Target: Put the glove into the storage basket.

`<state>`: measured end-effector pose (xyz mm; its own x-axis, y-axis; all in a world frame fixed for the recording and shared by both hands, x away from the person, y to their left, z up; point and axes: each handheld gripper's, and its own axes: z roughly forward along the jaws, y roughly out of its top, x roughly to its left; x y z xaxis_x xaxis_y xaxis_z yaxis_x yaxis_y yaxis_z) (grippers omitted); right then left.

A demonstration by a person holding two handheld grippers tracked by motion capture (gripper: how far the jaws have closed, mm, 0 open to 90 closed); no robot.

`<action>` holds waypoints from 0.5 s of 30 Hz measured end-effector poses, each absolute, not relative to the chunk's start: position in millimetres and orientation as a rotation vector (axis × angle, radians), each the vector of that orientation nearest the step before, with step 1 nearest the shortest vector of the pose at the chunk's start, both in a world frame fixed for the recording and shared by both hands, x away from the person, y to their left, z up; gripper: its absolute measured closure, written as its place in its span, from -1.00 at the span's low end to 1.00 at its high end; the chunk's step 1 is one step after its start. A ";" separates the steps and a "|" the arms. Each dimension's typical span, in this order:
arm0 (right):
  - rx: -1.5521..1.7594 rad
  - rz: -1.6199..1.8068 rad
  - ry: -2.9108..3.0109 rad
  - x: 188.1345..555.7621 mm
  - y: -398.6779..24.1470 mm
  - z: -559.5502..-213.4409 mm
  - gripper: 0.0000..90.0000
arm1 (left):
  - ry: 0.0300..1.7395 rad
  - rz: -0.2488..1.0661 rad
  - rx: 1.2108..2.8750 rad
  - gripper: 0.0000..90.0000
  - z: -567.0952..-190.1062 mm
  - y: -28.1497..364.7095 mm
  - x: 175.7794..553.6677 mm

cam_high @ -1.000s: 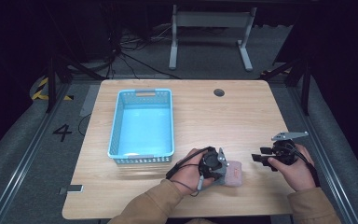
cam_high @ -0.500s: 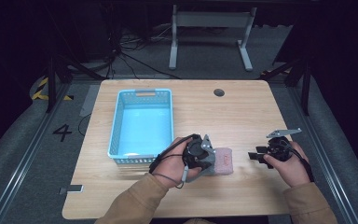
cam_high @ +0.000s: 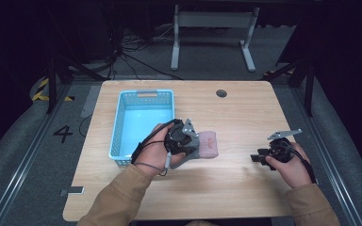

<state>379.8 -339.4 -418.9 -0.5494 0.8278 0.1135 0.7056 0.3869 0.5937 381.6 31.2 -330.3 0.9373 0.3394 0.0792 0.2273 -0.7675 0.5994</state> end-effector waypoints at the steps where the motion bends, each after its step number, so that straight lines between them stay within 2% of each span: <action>1: 1.378 0.890 2.440 379.1 -339.5 -419.5 0.15 | 0.406 0.242 2.477 0.62 -329.2 33.9 382.5; 8: 1.378 0.875 2.452 375.9 -340.1 -422.8 0.17 | 0.443 0.268 2.436 0.61 -320.9 56.5 390.9; 15: 1.316 0.799 2.496 372.8 -340.4 -424.7 0.28 | 0.481 0.282 2.431 0.61 -318.8 75.3 399.7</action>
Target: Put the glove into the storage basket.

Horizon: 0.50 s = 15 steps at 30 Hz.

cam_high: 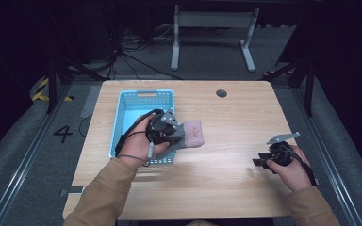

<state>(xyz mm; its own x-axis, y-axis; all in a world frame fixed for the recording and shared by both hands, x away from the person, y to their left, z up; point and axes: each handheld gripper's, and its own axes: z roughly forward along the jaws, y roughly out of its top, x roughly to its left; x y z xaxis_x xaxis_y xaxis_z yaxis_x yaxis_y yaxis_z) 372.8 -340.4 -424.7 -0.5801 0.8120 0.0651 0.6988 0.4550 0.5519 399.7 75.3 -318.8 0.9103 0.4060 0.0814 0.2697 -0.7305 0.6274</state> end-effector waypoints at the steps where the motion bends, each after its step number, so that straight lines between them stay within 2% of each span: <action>1: 1.306 0.794 2.503 372.6 -340.7 -424.6 0.28 | 0.484 0.287 2.431 0.61 -318.4 78.2 401.1; 15: 1.256 0.764 2.509 365.0 -341.2 -425.4 0.27 | 0.560 0.296 2.394 0.61 -323.3 124.6 421.2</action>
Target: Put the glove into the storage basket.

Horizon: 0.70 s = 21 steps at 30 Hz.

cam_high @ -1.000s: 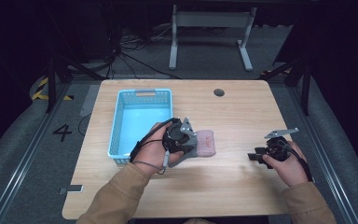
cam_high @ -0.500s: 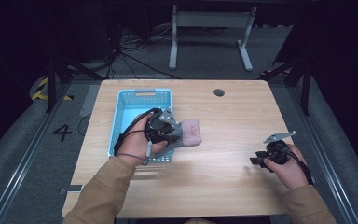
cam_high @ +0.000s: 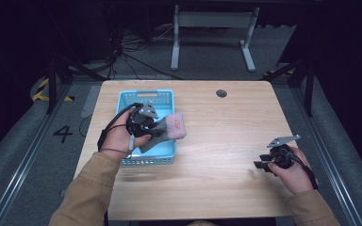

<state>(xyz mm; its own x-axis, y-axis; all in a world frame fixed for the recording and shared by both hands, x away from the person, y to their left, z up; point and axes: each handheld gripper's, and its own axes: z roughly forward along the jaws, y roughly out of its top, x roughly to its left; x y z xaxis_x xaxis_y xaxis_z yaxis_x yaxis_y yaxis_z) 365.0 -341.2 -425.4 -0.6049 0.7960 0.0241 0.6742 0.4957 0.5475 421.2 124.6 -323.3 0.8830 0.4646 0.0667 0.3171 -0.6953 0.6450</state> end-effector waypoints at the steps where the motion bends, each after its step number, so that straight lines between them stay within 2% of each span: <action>1: 1.251 0.768 2.510 364.9 -341.5 -425.6 0.26 | 0.565 0.299 2.392 0.61 -323.6 127.4 422.8; 13: 1.246 0.774 2.498 364.5 -342.2 -426.1 0.22 | 0.665 0.295 2.378 0.60 -335.0 154.4 444.7; 21: 1.240 0.784 2.497 364.9 -340.6 -426.7 0.20 | 0.626 0.309 2.418 0.60 -352.0 160.9 457.8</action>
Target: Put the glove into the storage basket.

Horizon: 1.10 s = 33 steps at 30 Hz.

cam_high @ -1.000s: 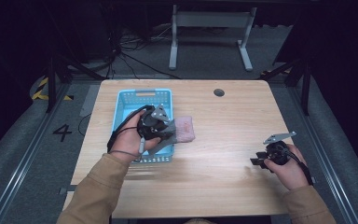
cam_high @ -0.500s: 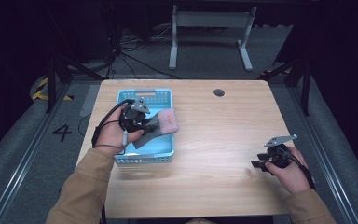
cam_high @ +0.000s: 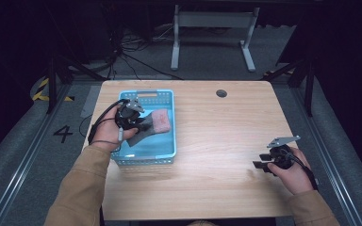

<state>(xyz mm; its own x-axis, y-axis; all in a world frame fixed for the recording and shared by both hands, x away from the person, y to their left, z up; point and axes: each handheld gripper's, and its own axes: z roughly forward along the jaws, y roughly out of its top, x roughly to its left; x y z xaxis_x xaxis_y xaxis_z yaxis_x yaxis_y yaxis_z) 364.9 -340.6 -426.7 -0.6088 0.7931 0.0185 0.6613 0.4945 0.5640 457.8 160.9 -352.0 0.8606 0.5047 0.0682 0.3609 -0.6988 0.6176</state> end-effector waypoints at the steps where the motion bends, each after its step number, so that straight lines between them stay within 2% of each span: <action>1: 1.237 0.783 2.496 364.8 -340.3 -426.7 0.20 | 0.626 0.307 2.418 0.60 -354.5 160.7 458.7; 16: 1.229 0.797 2.490 364.7 -339.7 -427.2 0.15 | 0.679 0.259 2.469 0.59 -391.2 151.2 474.0; 33: 1.232 0.801 2.478 364.9 -339.0 -427.9 0.08 | 0.655 0.233 2.578 0.57 -409.4 138.0 485.0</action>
